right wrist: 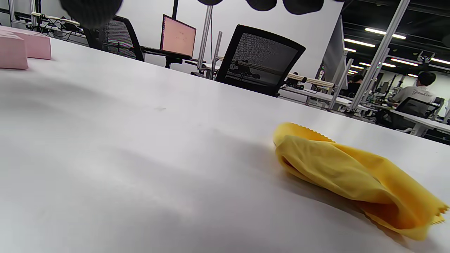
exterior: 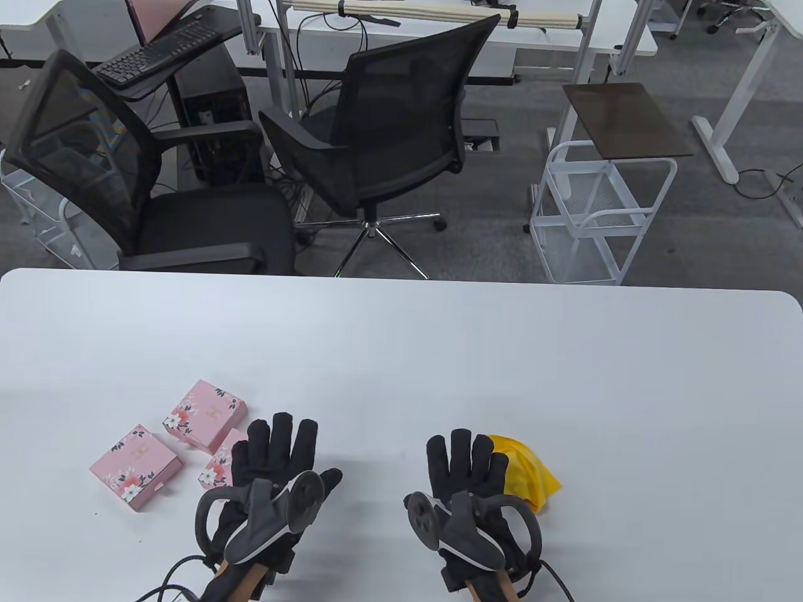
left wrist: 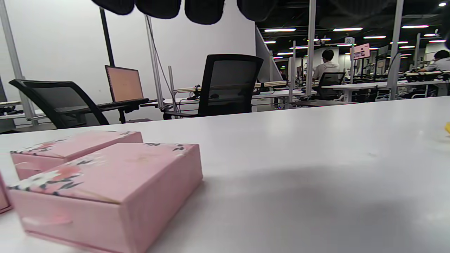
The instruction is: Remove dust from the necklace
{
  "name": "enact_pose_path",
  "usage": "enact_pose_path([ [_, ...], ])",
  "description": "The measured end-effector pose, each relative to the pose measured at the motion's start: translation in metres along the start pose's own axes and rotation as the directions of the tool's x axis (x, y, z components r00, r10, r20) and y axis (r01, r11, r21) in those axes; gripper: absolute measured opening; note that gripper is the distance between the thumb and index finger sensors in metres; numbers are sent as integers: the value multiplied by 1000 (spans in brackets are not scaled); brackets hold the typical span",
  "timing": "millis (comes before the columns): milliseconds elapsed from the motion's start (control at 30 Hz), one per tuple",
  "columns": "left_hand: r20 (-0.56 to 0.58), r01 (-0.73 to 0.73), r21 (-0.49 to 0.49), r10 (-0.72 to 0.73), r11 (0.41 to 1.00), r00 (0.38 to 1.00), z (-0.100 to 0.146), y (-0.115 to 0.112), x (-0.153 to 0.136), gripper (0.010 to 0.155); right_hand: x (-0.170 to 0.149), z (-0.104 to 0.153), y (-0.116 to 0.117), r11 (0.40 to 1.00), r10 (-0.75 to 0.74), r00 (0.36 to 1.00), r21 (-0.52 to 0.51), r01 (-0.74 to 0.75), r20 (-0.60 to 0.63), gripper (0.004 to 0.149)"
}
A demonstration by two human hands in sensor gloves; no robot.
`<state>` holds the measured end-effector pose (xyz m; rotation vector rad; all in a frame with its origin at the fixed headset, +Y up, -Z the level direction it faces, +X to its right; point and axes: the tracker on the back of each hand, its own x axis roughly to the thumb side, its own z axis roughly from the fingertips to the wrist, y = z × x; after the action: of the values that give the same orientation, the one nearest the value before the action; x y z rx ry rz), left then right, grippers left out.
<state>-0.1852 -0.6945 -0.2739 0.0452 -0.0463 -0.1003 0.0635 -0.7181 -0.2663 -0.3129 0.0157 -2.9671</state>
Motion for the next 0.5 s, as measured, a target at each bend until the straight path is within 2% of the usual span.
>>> enact_pose_path([
  [200, -148, -81, -138, 61, 987, 987, -11, -11, -36, 79, -1, 1, 1, 1000, -11, 1000, -7, 11, -3, 85],
  [367, -256, -189, -271, 118, 944, 959, -20, -29, -67, 82, -1, 1, 0, 1000, -9, 1000, -9, 9, 2, 84],
  [500, -288, -222, -399, 108, 890, 951, -26, -46, -75, 87, -2, 0, 2, 1000, -13, 1000, -6, 13, 1, 83],
])
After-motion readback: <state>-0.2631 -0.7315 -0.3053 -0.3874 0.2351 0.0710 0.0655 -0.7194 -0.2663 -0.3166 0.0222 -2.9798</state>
